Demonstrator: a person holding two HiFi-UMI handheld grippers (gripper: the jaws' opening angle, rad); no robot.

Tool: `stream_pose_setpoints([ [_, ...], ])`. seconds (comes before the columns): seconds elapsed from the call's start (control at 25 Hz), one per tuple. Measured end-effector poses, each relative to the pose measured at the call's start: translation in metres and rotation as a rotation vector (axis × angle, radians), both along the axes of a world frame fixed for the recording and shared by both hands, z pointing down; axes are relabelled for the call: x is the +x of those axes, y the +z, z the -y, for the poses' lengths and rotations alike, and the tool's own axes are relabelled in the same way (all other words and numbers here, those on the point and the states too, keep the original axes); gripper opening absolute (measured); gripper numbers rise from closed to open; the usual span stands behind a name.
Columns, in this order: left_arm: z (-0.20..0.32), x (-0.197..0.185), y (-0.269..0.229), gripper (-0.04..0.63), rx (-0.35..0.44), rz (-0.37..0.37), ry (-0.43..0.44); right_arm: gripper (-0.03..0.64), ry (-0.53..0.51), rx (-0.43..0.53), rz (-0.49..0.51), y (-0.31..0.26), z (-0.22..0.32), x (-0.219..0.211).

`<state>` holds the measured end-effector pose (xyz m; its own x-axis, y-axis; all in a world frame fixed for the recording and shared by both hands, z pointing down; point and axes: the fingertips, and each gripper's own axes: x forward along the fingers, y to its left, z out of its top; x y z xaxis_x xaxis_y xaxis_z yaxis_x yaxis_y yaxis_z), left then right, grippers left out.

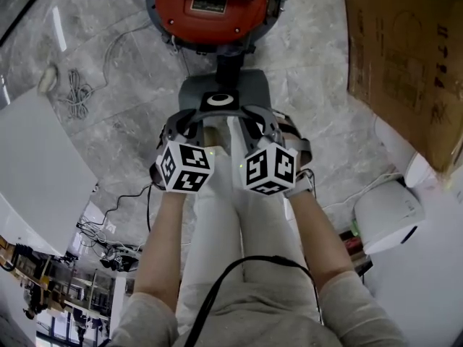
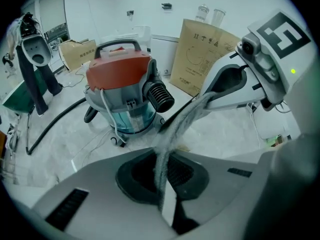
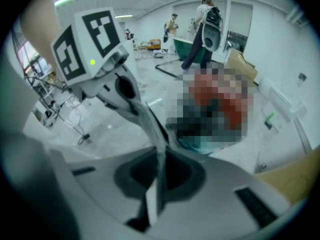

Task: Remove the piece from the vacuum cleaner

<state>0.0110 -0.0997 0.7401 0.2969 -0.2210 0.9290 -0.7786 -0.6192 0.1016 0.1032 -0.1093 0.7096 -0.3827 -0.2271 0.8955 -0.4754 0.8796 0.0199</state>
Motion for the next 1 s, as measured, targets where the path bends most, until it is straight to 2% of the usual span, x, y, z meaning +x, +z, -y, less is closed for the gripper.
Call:
stream_pose_setpoints([
  [0.32, -0.015, -0.017, -0.067, 0.032, 0.082, -0.033, 0.002, 0.026, 0.035, 0.037, 0.057, -0.062, -0.022, -0.017],
  [0.44, -0.028, -0.023, -0.102, 0.034, 0.086, -0.081, -0.024, 0.026, 0.036, 0.048, 0.075, -0.096, -0.034, -0.024],
  [0.68, -0.04, -0.029, -0.175, 0.034, 0.14, -0.165, -0.047, 0.026, 0.035, 0.13, 0.115, -0.167, -0.042, -0.031],
  [1.0, -0.066, -0.035, -0.268, 0.034, 0.162, -0.265, -0.025, 0.026, 0.055, 0.076, 0.212, -0.257, -0.071, -0.042],
])
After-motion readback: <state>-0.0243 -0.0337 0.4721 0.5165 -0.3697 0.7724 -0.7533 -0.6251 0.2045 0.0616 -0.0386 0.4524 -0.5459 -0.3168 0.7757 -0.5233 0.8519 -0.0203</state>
